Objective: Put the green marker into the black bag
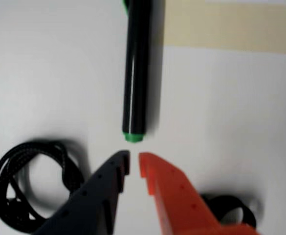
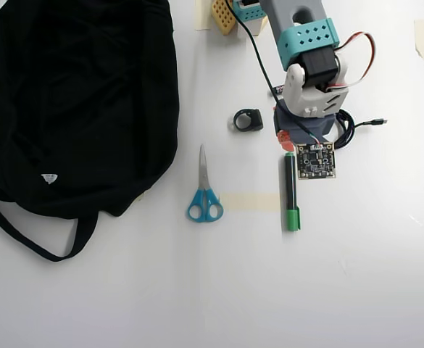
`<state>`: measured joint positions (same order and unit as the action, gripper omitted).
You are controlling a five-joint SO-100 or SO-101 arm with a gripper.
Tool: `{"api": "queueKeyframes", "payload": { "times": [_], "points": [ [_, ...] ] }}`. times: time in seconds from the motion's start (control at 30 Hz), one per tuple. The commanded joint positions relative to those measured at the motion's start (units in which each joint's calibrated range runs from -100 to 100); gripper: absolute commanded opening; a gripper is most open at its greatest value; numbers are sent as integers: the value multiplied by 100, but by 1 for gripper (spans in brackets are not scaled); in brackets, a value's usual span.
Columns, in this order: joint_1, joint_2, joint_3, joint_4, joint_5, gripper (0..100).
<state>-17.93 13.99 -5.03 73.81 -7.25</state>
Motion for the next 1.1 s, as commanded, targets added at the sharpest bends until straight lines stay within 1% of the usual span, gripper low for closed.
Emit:
{"api": "queueKeyframes", "payload": {
  "times": [0.0, 0.3, 0.37, 0.4, 0.43, 0.73, 1.07],
  "points": [
    [-55, 145, -548, -25, 33, 2],
    [-212, 833, -1384, 1, 127, 3],
    [-257, 883, -1429, 9, 127, 6],
    [-301, 883, -1438, 113, 107, 11],
    [-339, 883, -1465, 164, 86, 13],
    [-399, 900, -1590, 225, -46, 18],
    [-384, 1174, -1599, 276, -129, 31]
  ]
}}
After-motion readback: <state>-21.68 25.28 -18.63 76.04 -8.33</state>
